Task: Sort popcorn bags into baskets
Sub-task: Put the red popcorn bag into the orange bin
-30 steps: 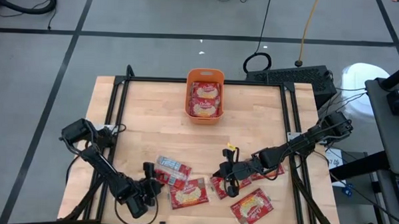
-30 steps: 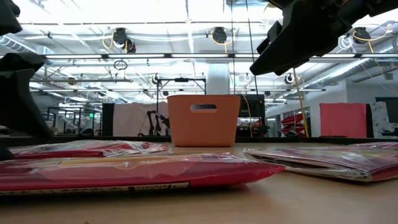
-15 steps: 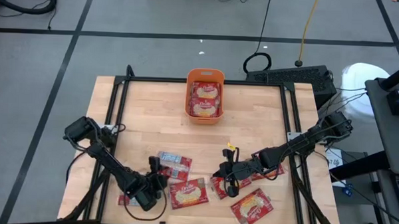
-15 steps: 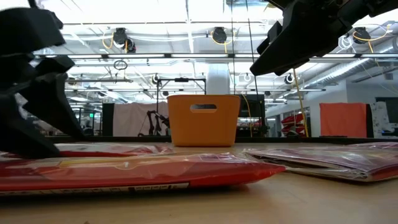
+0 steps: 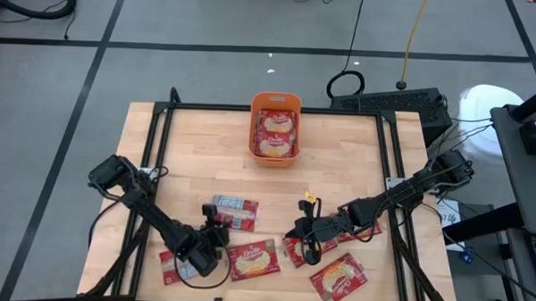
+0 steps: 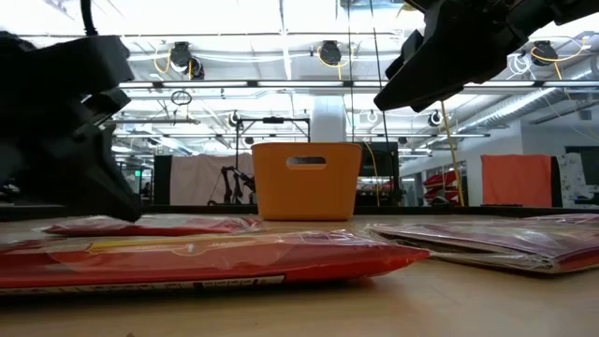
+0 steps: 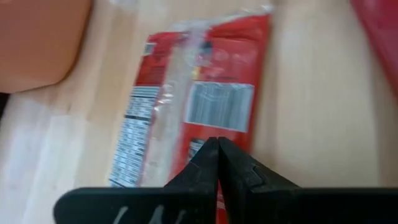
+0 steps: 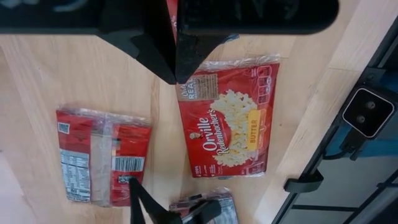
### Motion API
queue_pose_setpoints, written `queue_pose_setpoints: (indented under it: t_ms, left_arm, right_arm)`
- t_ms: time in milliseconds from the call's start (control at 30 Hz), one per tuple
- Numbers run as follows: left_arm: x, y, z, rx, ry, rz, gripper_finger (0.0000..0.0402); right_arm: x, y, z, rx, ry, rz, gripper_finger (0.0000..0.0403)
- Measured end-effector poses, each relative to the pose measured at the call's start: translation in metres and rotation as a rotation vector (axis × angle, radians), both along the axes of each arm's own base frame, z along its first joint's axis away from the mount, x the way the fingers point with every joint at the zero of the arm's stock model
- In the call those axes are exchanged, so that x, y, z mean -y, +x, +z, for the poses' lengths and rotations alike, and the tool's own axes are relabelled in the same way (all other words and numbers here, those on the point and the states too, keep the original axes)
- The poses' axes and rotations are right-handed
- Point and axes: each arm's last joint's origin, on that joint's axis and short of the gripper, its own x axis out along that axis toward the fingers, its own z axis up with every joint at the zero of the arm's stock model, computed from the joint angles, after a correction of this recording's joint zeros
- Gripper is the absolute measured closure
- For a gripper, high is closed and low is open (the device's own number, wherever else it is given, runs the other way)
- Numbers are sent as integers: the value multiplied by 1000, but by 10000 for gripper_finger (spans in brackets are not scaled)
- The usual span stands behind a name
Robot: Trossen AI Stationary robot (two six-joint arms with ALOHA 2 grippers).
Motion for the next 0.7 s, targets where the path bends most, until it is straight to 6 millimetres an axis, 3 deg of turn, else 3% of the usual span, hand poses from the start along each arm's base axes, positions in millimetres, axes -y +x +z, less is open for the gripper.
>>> queue_pose_setpoints:
  t_ms: [433, 567, 700]
  left_arm:
    - [-4, 1, 17, 84, -3, 40, 395]
    - [-2, 0, 15, 7, -59, 2, 373]
    - [-2, -1, 14, -28, -96, -1, 325]
  right_arm:
    - [1, 4, 6, 86, -54, -36, 403]
    - [0, 8, 2, 106, -51, -66, 398]
    - [2, 14, -7, 107, -51, -77, 377]
